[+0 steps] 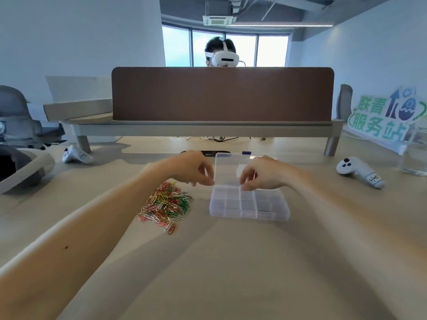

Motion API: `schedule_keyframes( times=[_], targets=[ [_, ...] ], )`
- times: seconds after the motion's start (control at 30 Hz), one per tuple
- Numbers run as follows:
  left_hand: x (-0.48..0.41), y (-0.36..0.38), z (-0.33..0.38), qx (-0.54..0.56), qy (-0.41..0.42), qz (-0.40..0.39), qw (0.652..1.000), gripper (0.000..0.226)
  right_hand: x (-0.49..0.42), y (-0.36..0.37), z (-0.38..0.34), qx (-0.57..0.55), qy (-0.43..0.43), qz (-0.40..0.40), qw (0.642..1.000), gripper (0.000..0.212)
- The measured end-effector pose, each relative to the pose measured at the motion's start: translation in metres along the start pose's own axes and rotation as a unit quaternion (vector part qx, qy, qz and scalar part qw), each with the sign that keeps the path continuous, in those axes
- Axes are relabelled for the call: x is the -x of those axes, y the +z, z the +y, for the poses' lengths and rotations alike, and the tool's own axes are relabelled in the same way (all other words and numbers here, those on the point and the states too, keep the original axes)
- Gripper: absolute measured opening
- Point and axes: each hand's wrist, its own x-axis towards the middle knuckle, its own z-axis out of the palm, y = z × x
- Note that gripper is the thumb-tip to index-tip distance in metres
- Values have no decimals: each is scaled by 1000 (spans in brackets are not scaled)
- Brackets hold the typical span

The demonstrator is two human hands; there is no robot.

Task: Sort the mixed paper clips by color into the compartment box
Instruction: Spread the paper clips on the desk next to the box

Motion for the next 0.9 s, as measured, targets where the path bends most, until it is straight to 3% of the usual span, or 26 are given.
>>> schedule_keyframes(
  times=[0.23, 0.43, 0.67, 0.9],
  targets=[
    [26, -8, -46, -13, -50, -31, 998, 12, -10, 17, -16, -4, -40, -76, 996, 47],
    [42, -11, -63, -36, -76, -51, 995, 19, -12, 15, -21, 8, -40, -75, 996, 42],
    [35, 2, -67, -56, -80, -40, 994, 23, -41, 25, -70, -15, -88, 11, 996, 23],
    [23, 6, -73, -67, -78, -41, 994, 11, -81, 53, -102, 16, -89, 20, 996, 25]
  ],
)
